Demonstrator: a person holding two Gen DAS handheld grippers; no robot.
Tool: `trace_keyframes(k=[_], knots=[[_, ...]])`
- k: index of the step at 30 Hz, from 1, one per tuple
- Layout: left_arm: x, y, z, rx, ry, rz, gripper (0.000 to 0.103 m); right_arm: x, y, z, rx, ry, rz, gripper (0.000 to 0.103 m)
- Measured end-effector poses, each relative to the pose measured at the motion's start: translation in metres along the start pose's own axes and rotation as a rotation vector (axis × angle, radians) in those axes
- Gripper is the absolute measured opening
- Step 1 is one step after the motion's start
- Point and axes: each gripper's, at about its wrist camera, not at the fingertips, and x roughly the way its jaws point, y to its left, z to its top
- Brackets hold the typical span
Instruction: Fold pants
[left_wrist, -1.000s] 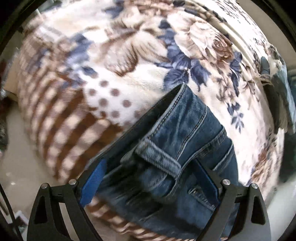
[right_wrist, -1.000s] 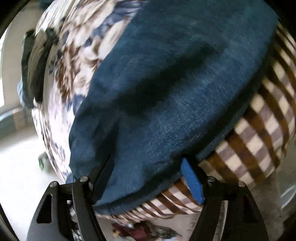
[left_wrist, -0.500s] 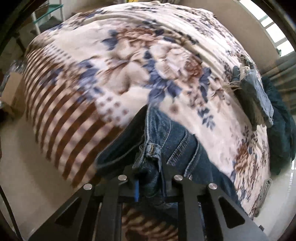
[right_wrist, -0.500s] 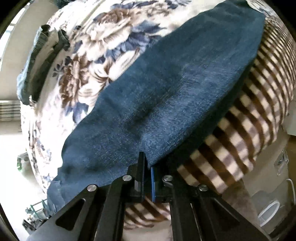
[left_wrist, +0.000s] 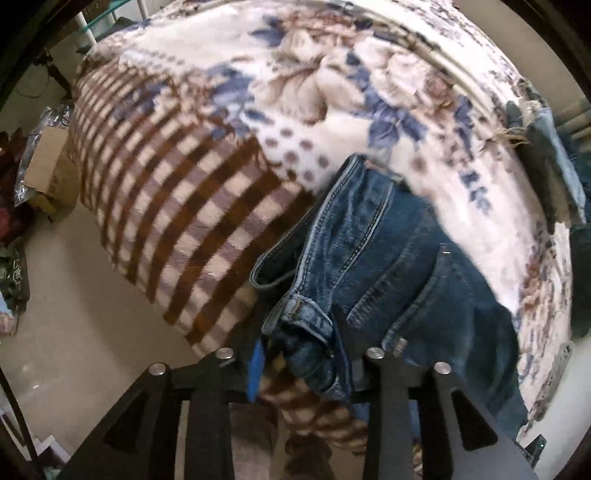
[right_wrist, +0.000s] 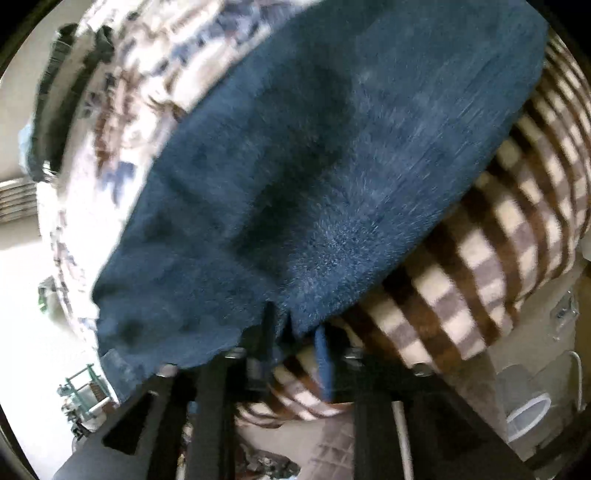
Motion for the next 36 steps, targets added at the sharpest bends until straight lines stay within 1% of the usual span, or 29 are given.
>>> trace_keyframes(k=[1, 4, 5, 6, 7, 8, 9, 10, 11, 13, 14, 15, 17, 19, 21, 22, 23, 24, 25, 26, 27, 28, 29, 30, 31, 32, 33, 34, 36], knots=[[-0.007, -0.003, 0.000, 0.004, -0.010, 0.008, 0.037, -0.010, -0.003, 0.000, 0.002, -0.024, -0.005, 0.055], [-0.025, -0.016, 0.002, 0.026, -0.070, 0.035, 0.041, -0.019, -0.018, 0.010, 0.043, -0.081, 0.010, 0.058], [-0.025, -0.020, 0.001, 0.035, -0.081, 0.050, 0.041, -0.017, -0.023, 0.015, 0.060, -0.088, 0.015, 0.047], [-0.023, -0.026, 0.002, 0.041, -0.091, 0.064, 0.041, -0.017, -0.031, 0.020, 0.095, -0.117, 0.028, 0.030], [-0.021, -0.033, 0.005, 0.042, -0.088, 0.072, 0.041, -0.015, -0.040, 0.024, 0.138, -0.132, -0.022, 0.009], [-0.019, -0.037, 0.008, 0.045, -0.085, 0.081, 0.041, -0.009, -0.046, 0.029, 0.162, -0.105, -0.048, 0.010], [-0.018, -0.041, 0.008, 0.052, -0.086, 0.096, 0.041, -0.006, -0.054, 0.030, 0.201, -0.077, -0.042, 0.010], [-0.021, -0.044, 0.007, 0.063, -0.088, 0.112, 0.041, -0.010, -0.053, 0.031, 0.199, -0.064, -0.052, 0.011], [-0.025, -0.048, 0.006, 0.071, -0.090, 0.125, 0.041, -0.013, -0.049, 0.033, 0.177, -0.052, -0.073, 0.018], [-0.040, -0.050, -0.001, 0.071, -0.107, 0.125, 0.041, -0.035, -0.029, 0.030, 0.061, -0.040, -0.179, 0.025], [-0.045, -0.051, -0.004, 0.071, -0.111, 0.123, 0.041, -0.043, -0.021, 0.029, 0.023, -0.048, -0.209, 0.034], [-0.048, -0.051, -0.008, 0.076, -0.110, 0.130, 0.041, -0.055, -0.008, 0.026, -0.035, -0.066, -0.227, 0.037], [-0.054, -0.048, -0.015, 0.074, -0.102, 0.139, 0.041, -0.070, 0.022, 0.025, -0.167, -0.081, -0.206, 0.058], [-0.058, -0.049, -0.019, 0.080, -0.107, 0.138, 0.041, -0.068, 0.054, 0.030, -0.298, -0.065, -0.198, 0.059], [-0.059, -0.062, -0.018, 0.107, -0.120, 0.106, 0.041, -0.047, 0.091, 0.042, -0.443, -0.027, -0.226, 0.059], [-0.056, -0.072, -0.017, 0.129, -0.120, 0.082, 0.041, -0.031, 0.108, 0.049, -0.473, 0.001, -0.247, 0.059], [-0.051, -0.084, -0.014, 0.149, -0.113, 0.044, 0.041, -0.011, 0.126, 0.061, -0.480, 0.047, -0.290, 0.059], [-0.043, -0.099, -0.011, 0.177, -0.107, 0.003, 0.041, 0.003, 0.127, 0.072, -0.455, 0.080, -0.313, 0.059], [-0.035, -0.109, -0.008, 0.201, -0.104, -0.014, 0.041, 0.014, 0.125, 0.084, -0.404, 0.095, -0.302, 0.059], [-0.024, -0.121, -0.005, 0.220, -0.097, -0.045, 0.041, 0.024, 0.123, 0.093, -0.364, 0.111, -0.297, 0.058], [-0.010, -0.135, -0.001, 0.247, -0.082, -0.072, 0.041, 0.029, 0.123, 0.098, -0.334, 0.111, -0.287, 0.053], [0.003, -0.147, 0.004, 0.272, -0.067, -0.068, 0.041, 0.029, 0.117, 0.103, -0.287, 0.087, -0.252, 0.033], [0.013, -0.155, 0.007, 0.289, -0.055, -0.078, 0.041, 0.025, 0.114, 0.106, -0.269, 0.056, -0.266, 0.008], [0.023, -0.162, 0.010, 0.306, -0.045, -0.087, 0.041, 0.020, 0.112, 0.106, -0.261, 0.025, -0.258, 0.003], [0.034, -0.167, 0.012, 0.327, -0.038, -0.067, 0.041, 0.008, 0.110, 0.106, -0.258, -0.024, -0.247, 0.003], [0.047, -0.170, 0.016, 0.343, -0.022, -0.050, 0.041, 0.003, 0.108, 0.106, -0.255, -0.041, -0.252, 0.003], [0.061, -0.170, 0.019, 0.357, 0.001, -0.032, 0.041, 0.001, 0.105, 0.107, -0.257, -0.031, -0.256, 0.003], [0.070, -0.167, 0.022, 0.354, 0.021, -0.017, 0.041, 0.004, 0.104, 0.107, -0.275, 0.015, -0.258, 0.004], [0.078, -0.158, 0.029, 0.332, 0.051, -0.045, 0.041, 0.005, 0.112, 0.107, -0.341, 0.074, -0.296, 0.009]])
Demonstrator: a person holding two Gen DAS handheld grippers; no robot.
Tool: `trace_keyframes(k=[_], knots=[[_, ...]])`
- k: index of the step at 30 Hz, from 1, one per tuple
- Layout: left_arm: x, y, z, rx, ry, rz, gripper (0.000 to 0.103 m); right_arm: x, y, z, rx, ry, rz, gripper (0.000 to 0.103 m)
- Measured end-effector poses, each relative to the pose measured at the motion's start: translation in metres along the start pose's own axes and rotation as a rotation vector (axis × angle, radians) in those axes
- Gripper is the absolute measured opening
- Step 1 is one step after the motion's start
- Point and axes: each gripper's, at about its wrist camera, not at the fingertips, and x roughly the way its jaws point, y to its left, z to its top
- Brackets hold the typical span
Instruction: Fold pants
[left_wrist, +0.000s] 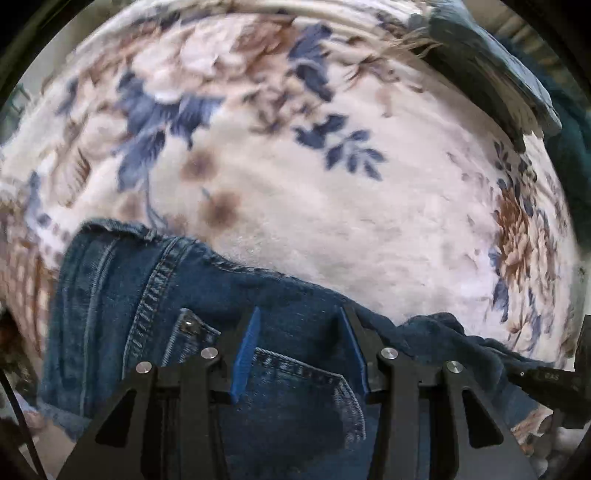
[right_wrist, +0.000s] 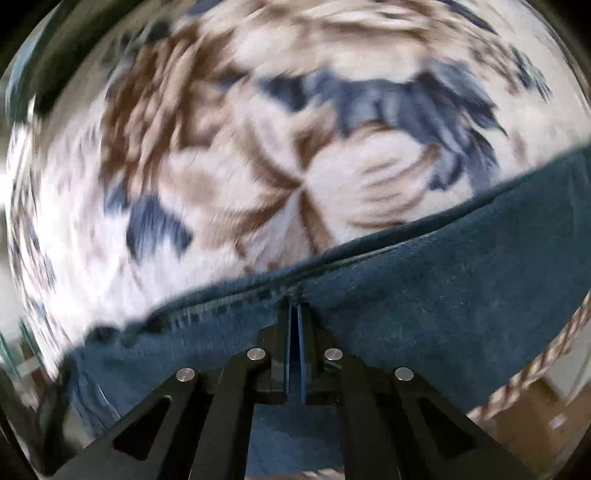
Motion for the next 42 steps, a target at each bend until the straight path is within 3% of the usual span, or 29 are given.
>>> trace_keyframes(k=[1, 2, 4, 6, 8, 10, 13, 14, 15, 16, 20, 23, 25, 27, 29, 31, 33, 35, 37, 39, 42], knots=[[0.000, 0.003, 0.002, -0.004, 0.003, -0.009, 0.041, -0.007, 0.006, 0.003, -0.038, 0.015, 0.001, 0.022], [-0.003, 0.006, 0.004, -0.019, 0.012, -0.031, 0.041, -0.013, 0.013, 0.005, -0.065, 0.021, 0.019, 0.045], [-0.014, 0.007, 0.008, -0.041, 0.010, -0.049, 0.041, -0.029, 0.033, 0.012, -0.144, 0.034, 0.161, 0.056], [-0.023, 0.005, 0.010, -0.055, -0.007, -0.049, 0.041, -0.033, 0.057, 0.017, -0.225, 0.070, 0.216, 0.056], [-0.023, 0.003, 0.009, -0.069, -0.002, -0.042, 0.042, -0.019, 0.085, 0.023, -0.291, 0.165, 0.269, 0.056], [-0.016, 0.006, 0.008, -0.090, 0.013, -0.026, 0.042, 0.013, 0.109, 0.034, -0.273, 0.306, 0.335, 0.056], [-0.016, 0.003, 0.003, -0.090, 0.005, -0.007, 0.042, 0.063, 0.124, 0.046, -0.239, 0.438, 0.325, 0.055], [-0.017, 0.001, 0.003, -0.086, 0.005, 0.004, 0.042, 0.069, 0.135, 0.045, -0.217, 0.458, 0.322, 0.030], [-0.018, -0.001, 0.002, -0.086, 0.004, 0.012, 0.042, 0.079, 0.134, 0.038, -0.189, 0.476, 0.339, 0.015], [-0.019, -0.001, 0.002, -0.091, 0.008, 0.018, 0.042, 0.081, 0.134, 0.037, -0.178, 0.492, 0.364, 0.014], [-0.023, -0.001, 0.002, -0.101, 0.015, 0.026, 0.042, 0.053, 0.130, 0.037, -0.206, 0.430, 0.380, 0.010], [-0.025, 0.000, 0.000, -0.095, 0.019, 0.032, 0.042, 0.024, 0.117, 0.057, -0.192, 0.347, 0.403, 0.004], [-0.024, 0.000, 0.000, -0.082, 0.021, 0.050, 0.042, 0.023, 0.122, 0.068, -0.220, 0.349, 0.405, 0.004], [-0.024, 0.000, 0.000, -0.075, 0.028, 0.057, 0.042, 0.025, 0.129, 0.071, -0.283, 0.347, 0.366, 0.004], [-0.024, 0.000, -0.002, -0.069, 0.032, 0.063, 0.042, 0.031, 0.166, 0.066, -0.417, 0.369, 0.331, 0.006], [-0.023, -0.004, -0.002, -0.066, 0.033, 0.071, 0.042, 0.031, 0.171, 0.066, -0.471, 0.398, 0.286, 0.011], [-0.023, -0.006, -0.002, -0.071, 0.037, 0.075, 0.042, 0.028, 0.159, 0.074, -0.427, 0.428, 0.323, 0.025], [-0.020, -0.009, 0.000, -0.079, 0.037, 0.082, 0.042, 0.032, 0.146, 0.080, -0.380, 0.467, 0.342, 0.058], [-0.020, -0.012, 0.000, -0.086, 0.039, 0.089, 0.042, 0.044, 0.138, 0.080, -0.358, 0.519, 0.370, 0.057], [-0.021, -0.014, 0.001, -0.090, 0.040, 0.081, 0.042, 0.061, 0.155, 0.068, -0.356, 0.547, 0.363, 0.022], [-0.026, -0.023, -0.002, -0.085, 0.042, 0.060, 0.042, 0.058, 0.155, 0.065, -0.358, 0.475, 0.314, 0.013]])
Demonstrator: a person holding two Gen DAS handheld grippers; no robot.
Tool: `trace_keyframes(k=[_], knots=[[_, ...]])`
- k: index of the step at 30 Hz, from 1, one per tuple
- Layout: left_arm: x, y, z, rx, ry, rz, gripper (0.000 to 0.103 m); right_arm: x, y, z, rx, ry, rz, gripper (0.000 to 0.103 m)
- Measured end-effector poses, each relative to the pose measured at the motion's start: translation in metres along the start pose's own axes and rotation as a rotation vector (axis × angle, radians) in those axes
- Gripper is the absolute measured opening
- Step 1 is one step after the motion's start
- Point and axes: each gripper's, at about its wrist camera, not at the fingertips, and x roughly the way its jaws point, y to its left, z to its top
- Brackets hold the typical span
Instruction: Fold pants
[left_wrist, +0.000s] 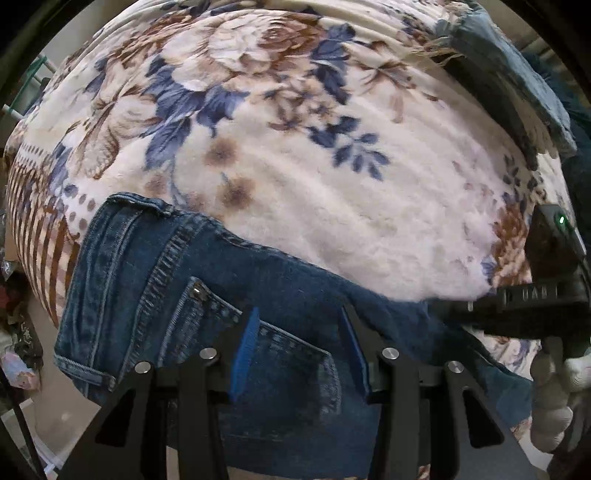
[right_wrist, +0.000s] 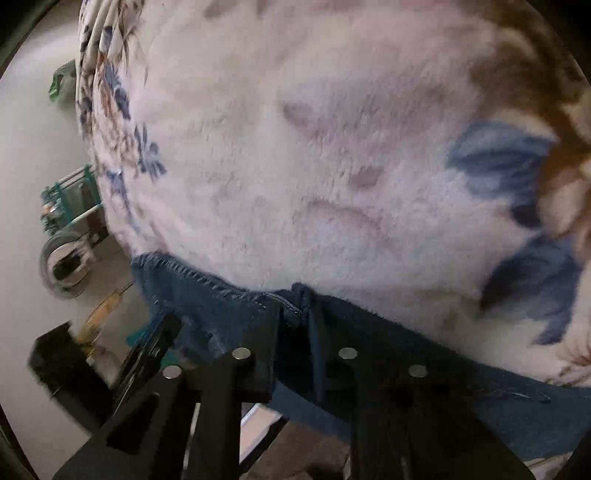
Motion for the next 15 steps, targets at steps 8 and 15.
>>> trace_keyframes(k=[8, 15], knots=[[0.014, -0.019, -0.009, 0.024, 0.037, -0.023, 0.042, -0.061, -0.002, 0.010, -0.062, -0.112, 0.012, 0.001], [0.018, -0.025, -0.010, 0.037, 0.038, -0.021, 0.042, -0.038, -0.004, -0.013, -0.162, 0.121, 0.025, 0.073]])
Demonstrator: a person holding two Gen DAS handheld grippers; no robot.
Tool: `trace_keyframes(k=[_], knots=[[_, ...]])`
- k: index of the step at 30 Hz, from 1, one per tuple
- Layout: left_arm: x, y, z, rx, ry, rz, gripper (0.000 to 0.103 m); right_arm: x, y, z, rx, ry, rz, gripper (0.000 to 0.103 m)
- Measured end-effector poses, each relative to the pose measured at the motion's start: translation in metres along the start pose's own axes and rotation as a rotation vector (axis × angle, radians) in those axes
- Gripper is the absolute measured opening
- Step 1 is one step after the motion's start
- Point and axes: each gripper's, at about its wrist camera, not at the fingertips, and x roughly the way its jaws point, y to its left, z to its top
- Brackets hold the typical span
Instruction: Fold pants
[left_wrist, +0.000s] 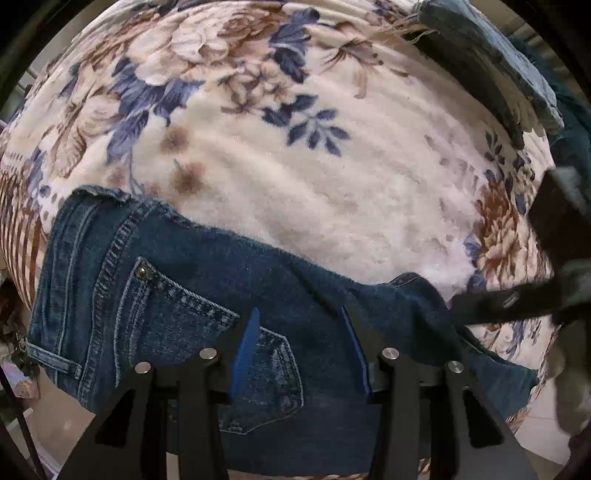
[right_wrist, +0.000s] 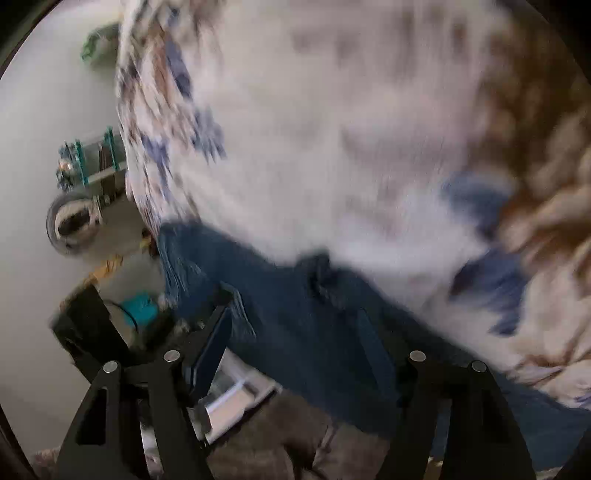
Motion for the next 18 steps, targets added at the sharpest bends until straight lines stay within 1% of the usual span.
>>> trace_keyframes(k=[1, 2, 3, 4, 5, 6, 8, 9, 10, 11, 12, 13, 14, 15, 16, 17, 18], knots=[[0.004, 0.000, 0.000, 0.003, 0.010, 0.003, 0.042, 0.014, -0.008, -0.001, 0.009, 0.028, -0.015, 0.073], [0.008, 0.000, 0.000, 0.014, 0.024, 0.007, 0.042, 0.026, -0.010, 0.000, 0.012, 0.044, -0.020, 0.066], [0.011, 0.000, 0.000, 0.021, 0.034, 0.009, 0.042, 0.034, -0.012, 0.000, 0.018, 0.050, -0.005, 0.060], [0.015, 0.002, 0.000, 0.019, 0.045, 0.004, 0.042, 0.042, -0.017, -0.003, 0.026, 0.060, 0.047, 0.046], [0.017, 0.004, 0.000, 0.012, 0.049, -0.003, 0.042, 0.045, -0.018, -0.008, 0.011, 0.080, 0.103, 0.041], [0.018, 0.006, 0.000, 0.006, 0.051, -0.014, 0.042, 0.047, -0.018, -0.011, -0.006, 0.088, 0.128, 0.041], [0.021, 0.008, -0.001, 0.000, 0.051, -0.027, 0.042, 0.048, -0.016, -0.023, -0.065, 0.100, 0.144, 0.041], [0.021, 0.008, -0.001, 0.000, 0.049, -0.032, 0.042, 0.050, -0.017, -0.025, -0.067, 0.100, 0.143, 0.041], [0.021, 0.009, -0.002, 0.004, 0.046, -0.033, 0.042, 0.052, -0.023, -0.022, -0.051, 0.075, 0.123, 0.041], [0.021, 0.009, -0.002, 0.006, 0.045, -0.034, 0.042, 0.056, -0.026, -0.017, -0.033, 0.058, 0.134, 0.041], [0.022, 0.010, -0.002, 0.004, 0.046, -0.037, 0.042, 0.063, -0.028, -0.011, -0.013, 0.055, 0.174, 0.041], [0.022, 0.013, -0.003, 0.001, 0.046, -0.039, 0.042, 0.073, -0.032, -0.003, 0.019, 0.056, 0.247, 0.041], [0.022, 0.016, -0.005, 0.002, 0.048, -0.038, 0.042, 0.081, -0.031, 0.003, 0.041, 0.057, 0.294, 0.041], [0.020, 0.018, -0.005, -0.001, 0.054, -0.039, 0.042, 0.088, -0.032, 0.007, 0.059, 0.053, 0.322, 0.041], [0.019, 0.027, -0.008, -0.008, 0.058, -0.048, 0.042, 0.090, -0.035, 0.006, 0.087, 0.050, 0.336, 0.039], [0.021, 0.031, -0.009, -0.014, 0.060, -0.059, 0.042, 0.088, -0.037, 0.005, 0.099, 0.047, 0.348, 0.027], [0.023, 0.035, -0.011, -0.022, 0.068, -0.069, 0.042, 0.081, -0.038, 0.002, 0.103, 0.037, 0.347, 0.019]])
